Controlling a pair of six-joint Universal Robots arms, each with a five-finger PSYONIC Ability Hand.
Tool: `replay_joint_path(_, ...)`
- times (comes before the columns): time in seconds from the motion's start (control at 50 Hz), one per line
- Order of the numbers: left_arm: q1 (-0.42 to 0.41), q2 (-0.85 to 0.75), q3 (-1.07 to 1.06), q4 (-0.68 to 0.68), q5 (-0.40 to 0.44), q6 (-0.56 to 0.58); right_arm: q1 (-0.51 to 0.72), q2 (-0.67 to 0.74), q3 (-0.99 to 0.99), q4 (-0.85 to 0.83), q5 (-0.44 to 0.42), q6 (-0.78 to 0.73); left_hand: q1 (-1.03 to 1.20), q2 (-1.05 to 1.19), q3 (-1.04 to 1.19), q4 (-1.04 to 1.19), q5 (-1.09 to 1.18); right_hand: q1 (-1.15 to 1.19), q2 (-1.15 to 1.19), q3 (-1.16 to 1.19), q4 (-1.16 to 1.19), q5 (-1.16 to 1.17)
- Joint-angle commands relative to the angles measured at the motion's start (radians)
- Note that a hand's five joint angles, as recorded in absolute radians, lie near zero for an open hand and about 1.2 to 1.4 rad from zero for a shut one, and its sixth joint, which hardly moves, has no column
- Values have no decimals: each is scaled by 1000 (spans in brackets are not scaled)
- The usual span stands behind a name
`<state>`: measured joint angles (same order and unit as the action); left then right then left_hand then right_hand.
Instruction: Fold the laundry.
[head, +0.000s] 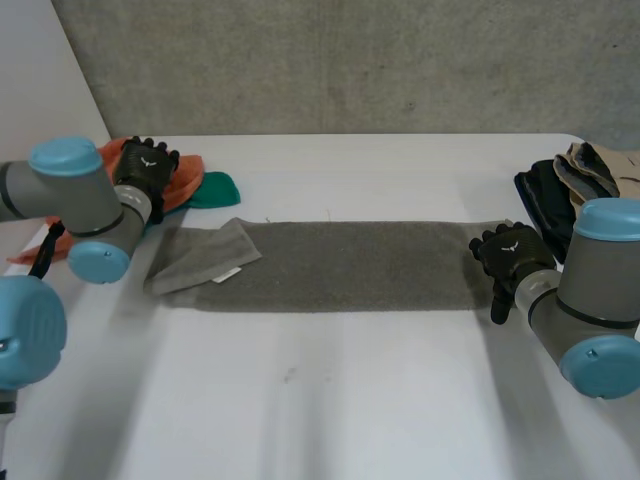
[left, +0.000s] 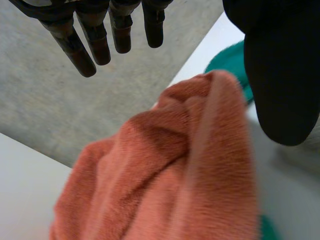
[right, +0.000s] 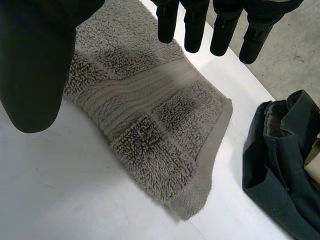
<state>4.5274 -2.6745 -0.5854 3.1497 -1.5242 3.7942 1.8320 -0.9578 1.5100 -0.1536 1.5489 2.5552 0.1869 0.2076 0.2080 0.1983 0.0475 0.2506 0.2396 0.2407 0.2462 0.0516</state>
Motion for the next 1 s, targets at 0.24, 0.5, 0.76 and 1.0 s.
replay_joint_path(0.24,-91,300,-627,145,174,-249,0,1,-1,12,-13,-1,-12,-33,-33,-24,-47,9,20,19,13,34)
replay_joint_path(0.5,16,170,-453,151,-39,-211,3,1,4,16,-15,-1,-12,-33,-33,-24,-47,9,20,19,13,34)
replay_joint_path(0.76,44,255,-511,151,-67,-269,4,-1,6,17,-13,-1,-12,-33,-33,-24,-47,9,20,19,13,34)
replay_joint_path(1.0,10,251,-547,193,116,-292,6,-7,18,12,-26,7,-12,-33,-33,-24,-47,12,23,22,16,36)
